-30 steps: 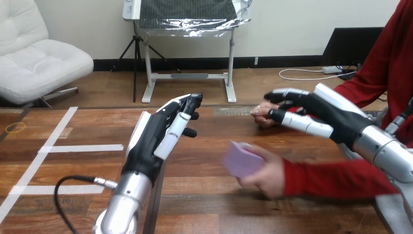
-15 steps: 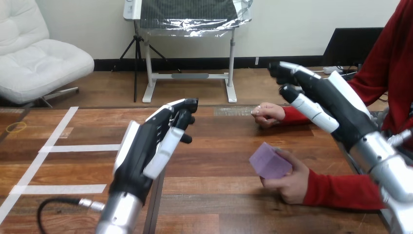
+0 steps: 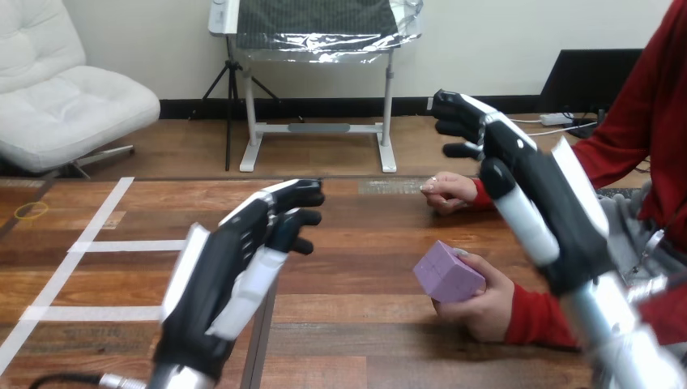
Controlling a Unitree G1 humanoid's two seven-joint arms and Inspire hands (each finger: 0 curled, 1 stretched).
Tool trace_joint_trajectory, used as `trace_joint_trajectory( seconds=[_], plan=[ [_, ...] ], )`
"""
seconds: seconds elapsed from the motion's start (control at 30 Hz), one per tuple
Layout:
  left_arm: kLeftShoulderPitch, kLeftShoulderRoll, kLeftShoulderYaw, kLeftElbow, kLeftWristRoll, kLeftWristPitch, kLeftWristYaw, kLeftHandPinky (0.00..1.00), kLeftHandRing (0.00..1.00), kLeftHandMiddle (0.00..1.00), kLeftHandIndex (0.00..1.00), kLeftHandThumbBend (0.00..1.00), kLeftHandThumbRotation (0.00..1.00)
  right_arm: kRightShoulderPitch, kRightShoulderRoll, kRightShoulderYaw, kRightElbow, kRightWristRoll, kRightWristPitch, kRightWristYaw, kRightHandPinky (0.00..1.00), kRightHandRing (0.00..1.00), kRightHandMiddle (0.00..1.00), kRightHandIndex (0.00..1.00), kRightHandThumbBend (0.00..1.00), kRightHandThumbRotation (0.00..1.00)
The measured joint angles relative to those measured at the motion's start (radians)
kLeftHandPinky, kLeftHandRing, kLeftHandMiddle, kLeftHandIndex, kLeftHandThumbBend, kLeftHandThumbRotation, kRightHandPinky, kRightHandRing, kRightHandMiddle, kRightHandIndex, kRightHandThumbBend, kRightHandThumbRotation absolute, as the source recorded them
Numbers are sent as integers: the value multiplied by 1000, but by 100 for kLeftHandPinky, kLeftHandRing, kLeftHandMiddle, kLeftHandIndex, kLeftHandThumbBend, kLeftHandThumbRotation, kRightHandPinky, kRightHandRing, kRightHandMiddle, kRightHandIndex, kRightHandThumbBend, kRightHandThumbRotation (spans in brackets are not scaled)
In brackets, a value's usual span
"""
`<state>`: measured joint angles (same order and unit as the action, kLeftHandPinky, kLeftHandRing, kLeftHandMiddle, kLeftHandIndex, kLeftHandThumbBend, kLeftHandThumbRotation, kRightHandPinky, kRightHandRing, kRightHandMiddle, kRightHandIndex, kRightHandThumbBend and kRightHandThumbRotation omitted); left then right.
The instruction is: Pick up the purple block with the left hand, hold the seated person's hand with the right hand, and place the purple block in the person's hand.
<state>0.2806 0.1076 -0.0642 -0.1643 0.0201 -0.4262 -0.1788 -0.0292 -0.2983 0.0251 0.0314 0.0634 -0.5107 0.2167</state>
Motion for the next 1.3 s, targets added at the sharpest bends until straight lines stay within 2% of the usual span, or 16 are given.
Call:
trace_joint_trajectory(
  seconds=[0.23,0.43,0.63,0.83,1.03,1.3],
  plan=[
    [63,0,3,-17,-54,-70,-5,61,70,73,73,72,86,105,80,30,-55,18,-50,-4,83,87,88,87,76,100],
    [93,1,6,-19,-67,-125,-5,59,69,74,73,66,87,184,111,62,-65,17,-89,14,85,89,89,89,73,100],
    [109,3,5,-19,-90,-170,-5,57,70,74,74,62,86,240,123,82,-63,15,-110,24,84,89,89,89,72,100],
    [111,3,5,-19,-109,-201,-3,56,71,74,75,60,85,274,128,83,-57,21,-129,41,83,88,89,88,70,100],
    [111,2,4,-18,-109,-221,7,60,73,76,76,59,88,295,130,83,-53,45,-144,64,83,87,89,88,69,100],
    [108,1,-1,-6,-113,-244,14,67,75,77,77,59,85,317,137,83,-53,58,-146,73,83,87,88,89,69,100]
  ],
)
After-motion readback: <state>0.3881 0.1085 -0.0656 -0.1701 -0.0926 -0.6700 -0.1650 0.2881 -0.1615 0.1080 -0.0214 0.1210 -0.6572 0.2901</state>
